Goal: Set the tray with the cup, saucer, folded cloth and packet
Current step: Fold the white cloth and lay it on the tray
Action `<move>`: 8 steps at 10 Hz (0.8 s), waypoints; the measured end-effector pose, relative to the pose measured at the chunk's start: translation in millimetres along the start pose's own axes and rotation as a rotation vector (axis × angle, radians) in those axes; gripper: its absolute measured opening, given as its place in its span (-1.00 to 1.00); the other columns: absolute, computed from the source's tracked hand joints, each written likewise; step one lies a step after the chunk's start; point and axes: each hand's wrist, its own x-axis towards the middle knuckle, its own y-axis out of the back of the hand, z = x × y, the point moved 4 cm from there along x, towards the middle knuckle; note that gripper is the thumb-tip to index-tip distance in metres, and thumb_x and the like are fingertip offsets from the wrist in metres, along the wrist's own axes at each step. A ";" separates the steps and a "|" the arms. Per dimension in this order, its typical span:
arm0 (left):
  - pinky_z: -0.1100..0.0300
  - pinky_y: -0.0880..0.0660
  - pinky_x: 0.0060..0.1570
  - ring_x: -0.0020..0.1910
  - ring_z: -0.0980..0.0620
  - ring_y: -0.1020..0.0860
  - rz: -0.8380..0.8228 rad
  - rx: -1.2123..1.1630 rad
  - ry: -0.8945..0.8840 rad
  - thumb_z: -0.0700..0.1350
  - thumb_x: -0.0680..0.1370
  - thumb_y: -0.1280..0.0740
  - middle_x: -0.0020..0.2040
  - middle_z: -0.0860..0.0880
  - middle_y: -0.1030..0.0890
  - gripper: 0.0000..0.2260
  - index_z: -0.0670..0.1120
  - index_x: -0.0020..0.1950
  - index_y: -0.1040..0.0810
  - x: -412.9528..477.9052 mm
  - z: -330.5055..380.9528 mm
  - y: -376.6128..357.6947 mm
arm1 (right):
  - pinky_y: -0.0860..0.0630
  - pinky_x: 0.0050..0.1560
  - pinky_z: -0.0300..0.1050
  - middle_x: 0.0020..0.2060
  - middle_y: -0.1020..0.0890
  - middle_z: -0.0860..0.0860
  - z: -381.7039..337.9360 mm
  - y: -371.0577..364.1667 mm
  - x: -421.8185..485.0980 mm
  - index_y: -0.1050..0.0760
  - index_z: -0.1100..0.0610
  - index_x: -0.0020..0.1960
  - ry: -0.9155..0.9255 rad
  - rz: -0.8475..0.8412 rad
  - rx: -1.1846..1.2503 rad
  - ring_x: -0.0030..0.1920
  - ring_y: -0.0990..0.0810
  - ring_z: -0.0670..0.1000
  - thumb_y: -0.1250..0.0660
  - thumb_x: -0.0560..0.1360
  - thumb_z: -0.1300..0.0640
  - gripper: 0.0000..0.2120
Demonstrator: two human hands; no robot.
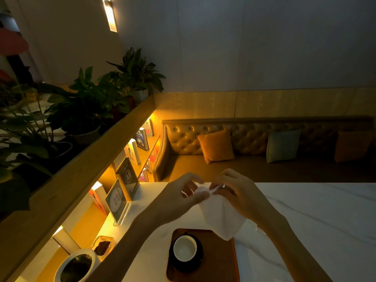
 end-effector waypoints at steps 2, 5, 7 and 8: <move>0.24 -0.50 -0.01 0.02 0.09 -0.52 -0.211 0.022 0.130 0.02 0.50 -0.39 0.17 -0.04 -0.57 -0.64 -0.07 0.26 -0.52 13.8 -2.4 -24.1 | -0.44 -0.07 -0.26 -0.04 -0.60 0.18 -12.0 -9.7 1.4 -0.59 0.18 0.05 -0.081 -0.047 -0.081 -0.02 -0.49 -0.27 -0.32 0.50 0.31 -0.84; 0.15 -0.64 -0.06 0.19 -0.14 -0.59 0.162 -1.011 0.294 -0.14 0.48 -0.37 0.13 -0.12 -0.65 -0.77 -0.11 0.13 -0.61 -10.8 -73.0 7.3 | -0.49 -0.11 -0.39 0.12 -0.48 -0.09 55.5 37.6 -36.5 -0.35 -0.04 0.36 -0.341 0.360 0.256 0.05 -0.51 -0.29 -0.31 0.52 -0.01 -0.58; 0.24 -0.61 0.01 0.24 -0.07 -0.58 -0.018 -1.137 0.319 -0.01 0.52 -0.37 0.12 0.10 -0.69 -0.80 0.07 0.13 -0.66 -28.2 -69.7 -28.6 | -0.47 -0.02 -0.31 0.18 -0.48 -0.19 59.3 35.6 -46.4 -0.30 -0.16 0.35 -0.345 0.489 0.363 0.11 -0.51 -0.22 -0.34 0.50 0.01 -0.54; 0.01 -0.61 0.04 0.19 -0.14 -0.62 0.077 -0.984 0.311 0.03 0.47 -0.39 0.22 -0.19 -0.63 -0.63 -0.15 0.19 -0.64 -20.7 -58.7 -46.9 | -0.48 0.01 -0.29 0.20 -0.48 -0.15 55.3 31.2 -48.1 -0.31 -0.15 0.34 -0.361 0.468 0.378 0.11 -0.52 -0.16 -0.32 0.50 0.13 -0.53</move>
